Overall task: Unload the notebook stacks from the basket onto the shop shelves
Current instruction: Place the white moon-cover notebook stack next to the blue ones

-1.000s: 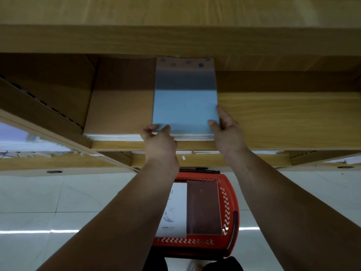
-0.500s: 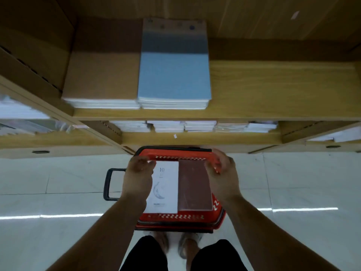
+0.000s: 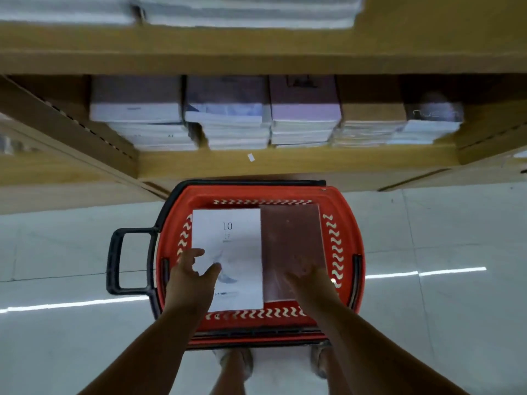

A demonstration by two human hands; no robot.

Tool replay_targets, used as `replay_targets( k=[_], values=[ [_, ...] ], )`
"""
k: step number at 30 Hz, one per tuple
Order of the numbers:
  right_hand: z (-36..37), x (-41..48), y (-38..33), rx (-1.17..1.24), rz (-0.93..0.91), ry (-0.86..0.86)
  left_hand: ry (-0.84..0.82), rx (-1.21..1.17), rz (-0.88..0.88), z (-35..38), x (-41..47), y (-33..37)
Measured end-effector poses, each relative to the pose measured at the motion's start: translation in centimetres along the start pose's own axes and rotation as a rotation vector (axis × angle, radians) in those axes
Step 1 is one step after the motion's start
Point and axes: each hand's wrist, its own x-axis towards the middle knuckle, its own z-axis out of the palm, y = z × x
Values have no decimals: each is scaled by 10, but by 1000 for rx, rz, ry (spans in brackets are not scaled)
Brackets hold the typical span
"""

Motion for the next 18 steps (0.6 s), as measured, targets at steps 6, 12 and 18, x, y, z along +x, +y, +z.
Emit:
replay_targets(
  k=[6, 12, 18],
  values=[
    [43, 53, 18, 37, -153, -116, -91, 463, 154, 28, 42, -54],
    [85, 92, 31, 99, -211, -130, -59, 265, 94, 34, 78, -72],
    [105, 87, 18, 46, -266, -20, -114, 26, 31, 45, 96, -84]
  ],
)
